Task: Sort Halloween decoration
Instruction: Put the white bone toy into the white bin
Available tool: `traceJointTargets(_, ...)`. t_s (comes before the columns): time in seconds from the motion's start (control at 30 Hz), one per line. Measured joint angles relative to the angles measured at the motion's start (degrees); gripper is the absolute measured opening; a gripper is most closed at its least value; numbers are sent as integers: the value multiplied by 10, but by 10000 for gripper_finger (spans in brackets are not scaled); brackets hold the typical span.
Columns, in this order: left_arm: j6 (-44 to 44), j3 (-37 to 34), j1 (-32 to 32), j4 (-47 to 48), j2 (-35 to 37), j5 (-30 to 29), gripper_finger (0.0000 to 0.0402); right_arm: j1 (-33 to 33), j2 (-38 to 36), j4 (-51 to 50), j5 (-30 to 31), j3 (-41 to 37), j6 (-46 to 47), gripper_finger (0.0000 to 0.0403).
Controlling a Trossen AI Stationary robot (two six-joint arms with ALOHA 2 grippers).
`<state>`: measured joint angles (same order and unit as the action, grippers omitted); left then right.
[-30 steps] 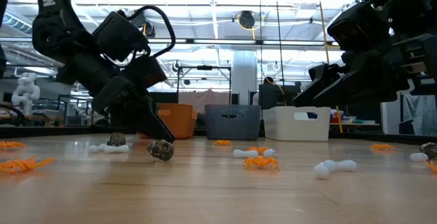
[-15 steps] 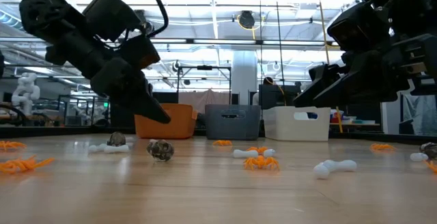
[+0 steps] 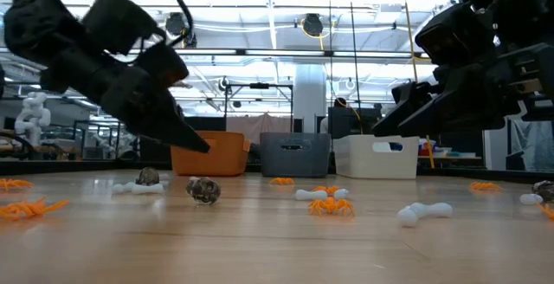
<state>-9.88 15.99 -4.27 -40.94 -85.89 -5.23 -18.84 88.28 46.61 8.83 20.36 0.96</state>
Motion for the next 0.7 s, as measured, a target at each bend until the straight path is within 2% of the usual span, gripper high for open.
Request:
traceJointTargets(0.2, 8, -23, -24, -34, -1, -34, 96, 0, 0, 3, 0, 0, -1, 203)
traceJointTargets(0.5, 33, -20, -33, -70, -64, -77, 195, 0, 0, 3, 0, 0, -2, 203)
traceJointTargets(0.7, 33, -20, -33, -113, -115, -82, 201, 0, 0, 3, 0, 0, -6, 203)
